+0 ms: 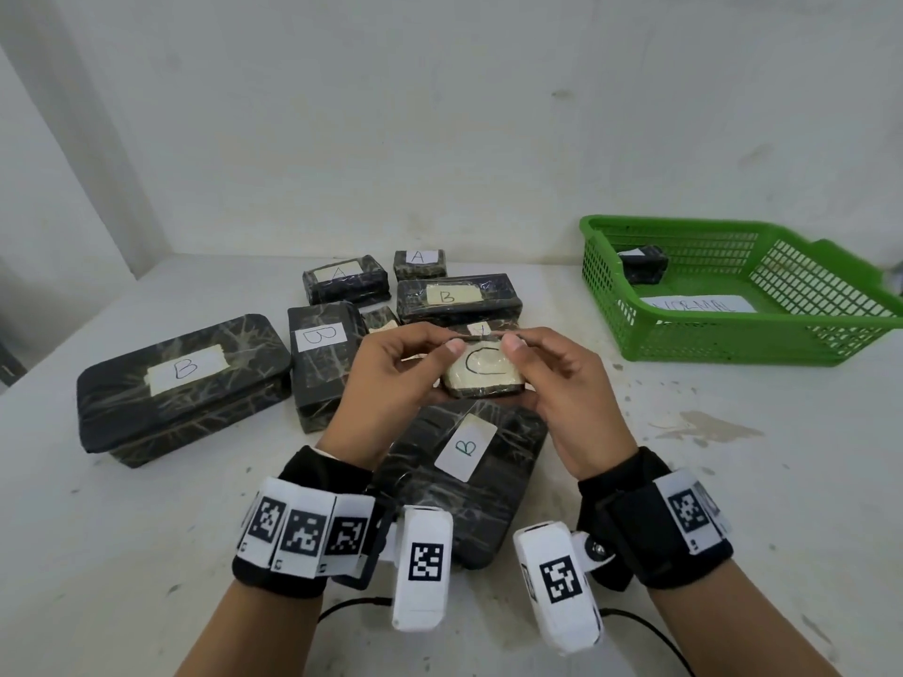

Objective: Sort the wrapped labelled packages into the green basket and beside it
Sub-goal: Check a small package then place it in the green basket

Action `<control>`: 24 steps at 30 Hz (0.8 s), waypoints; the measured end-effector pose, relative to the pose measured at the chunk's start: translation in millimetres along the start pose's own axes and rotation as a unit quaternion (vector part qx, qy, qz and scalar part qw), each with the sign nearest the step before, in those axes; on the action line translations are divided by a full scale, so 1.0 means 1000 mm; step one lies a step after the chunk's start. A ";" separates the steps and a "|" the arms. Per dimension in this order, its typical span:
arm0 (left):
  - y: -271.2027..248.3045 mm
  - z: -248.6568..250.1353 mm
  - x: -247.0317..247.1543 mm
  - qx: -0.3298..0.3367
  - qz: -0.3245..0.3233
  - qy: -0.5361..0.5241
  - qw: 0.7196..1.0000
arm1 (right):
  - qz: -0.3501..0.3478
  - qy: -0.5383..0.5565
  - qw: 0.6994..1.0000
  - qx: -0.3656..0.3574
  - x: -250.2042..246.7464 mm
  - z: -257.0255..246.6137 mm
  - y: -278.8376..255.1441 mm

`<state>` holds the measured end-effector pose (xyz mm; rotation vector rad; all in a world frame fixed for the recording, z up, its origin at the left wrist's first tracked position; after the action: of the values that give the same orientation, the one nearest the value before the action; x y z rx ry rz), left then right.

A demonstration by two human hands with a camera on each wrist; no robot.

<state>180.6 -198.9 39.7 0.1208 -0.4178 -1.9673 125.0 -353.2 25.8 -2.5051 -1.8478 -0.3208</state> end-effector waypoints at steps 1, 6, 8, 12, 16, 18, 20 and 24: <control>-0.001 0.003 0.002 -0.001 -0.011 -0.006 1.000 | 0.011 -0.003 1.000 -0.010 -0.002 0.000 0.000; -0.004 0.009 0.004 0.004 -0.012 -0.026 1.000 | 0.017 -0.012 1.000 -0.024 0.001 -0.002 -0.002; -0.003 0.005 0.002 0.003 -0.007 -0.021 1.000 | 0.022 -0.033 0.999 -0.036 0.002 -0.002 -0.002; -0.005 0.004 0.007 -0.011 -0.040 -0.015 0.999 | 0.042 -0.044 0.996 -0.067 -0.002 0.000 -0.001; -0.006 0.007 0.008 -0.026 -0.049 -0.051 0.997 | 0.022 -0.011 0.999 -0.021 -0.001 -0.001 0.000; -0.003 0.005 0.003 -0.016 -0.019 -0.060 0.998 | -0.018 0.004 1.000 0.005 0.000 -0.002 0.000; -0.001 0.000 0.000 -0.023 -0.003 -0.072 0.997 | -0.031 0.002 1.000 -0.002 0.000 -0.003 0.000; -0.003 0.001 0.006 -0.037 -0.044 -0.097 0.994 | 0.004 0.010 1.000 -0.013 -0.004 -0.001 0.001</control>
<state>174.9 -203.2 39.8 -0.1025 -0.4715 -2.0864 124.7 -357.7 25.7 -2.5162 -1.8382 -0.3700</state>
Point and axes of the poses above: each hand's wrist, its own y-axis towards the middle knuckle, its own x-axis out of the palm, z = x × y, the point moved 4 cm from there along y, towards the middle knuckle, and after that the axes turned 7 degrees about x, right-handed, at the moved point
